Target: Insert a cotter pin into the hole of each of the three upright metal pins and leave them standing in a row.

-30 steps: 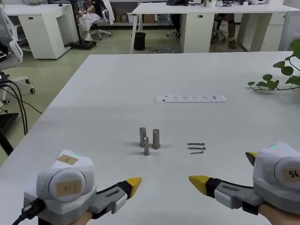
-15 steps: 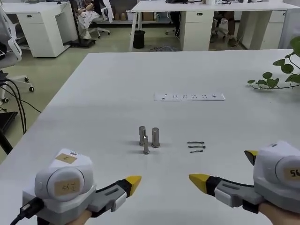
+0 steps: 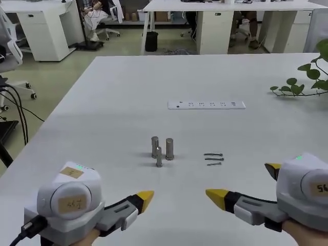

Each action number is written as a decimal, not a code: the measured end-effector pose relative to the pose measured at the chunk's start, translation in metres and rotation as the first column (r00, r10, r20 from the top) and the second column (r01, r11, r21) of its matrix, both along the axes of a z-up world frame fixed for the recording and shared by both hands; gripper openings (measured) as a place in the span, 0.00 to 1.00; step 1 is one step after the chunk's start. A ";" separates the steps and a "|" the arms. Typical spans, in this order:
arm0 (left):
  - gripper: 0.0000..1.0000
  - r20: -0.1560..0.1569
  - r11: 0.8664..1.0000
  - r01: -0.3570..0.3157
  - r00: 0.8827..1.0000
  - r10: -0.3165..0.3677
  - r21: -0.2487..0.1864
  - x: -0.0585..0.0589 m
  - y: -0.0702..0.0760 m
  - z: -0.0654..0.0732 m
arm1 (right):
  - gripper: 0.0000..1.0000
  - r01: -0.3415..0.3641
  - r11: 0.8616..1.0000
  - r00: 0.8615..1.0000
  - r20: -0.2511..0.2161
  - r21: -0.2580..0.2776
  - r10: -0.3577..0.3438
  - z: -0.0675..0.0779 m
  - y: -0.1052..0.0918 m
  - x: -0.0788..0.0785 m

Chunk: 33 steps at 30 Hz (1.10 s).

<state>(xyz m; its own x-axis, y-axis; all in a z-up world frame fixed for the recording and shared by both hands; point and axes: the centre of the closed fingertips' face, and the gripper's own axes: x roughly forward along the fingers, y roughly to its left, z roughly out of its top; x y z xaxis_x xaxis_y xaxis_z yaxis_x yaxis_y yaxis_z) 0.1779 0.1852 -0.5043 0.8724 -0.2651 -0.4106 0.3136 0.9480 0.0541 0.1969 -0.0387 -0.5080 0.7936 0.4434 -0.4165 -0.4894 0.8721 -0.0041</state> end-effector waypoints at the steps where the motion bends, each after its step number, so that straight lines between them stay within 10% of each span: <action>1: 0.79 -0.001 1.000 0.001 1.000 -0.001 0.001 0.000 0.000 -0.001 | 0.90 0.000 1.000 1.000 0.000 0.000 0.000 0.000 0.000 0.000; 33: 0.63 -0.008 0.998 0.051 0.999 -0.051 -0.024 0.015 -0.011 -0.006 | 0.85 -0.042 0.999 0.999 -0.003 0.005 0.042 0.000 0.007 0.003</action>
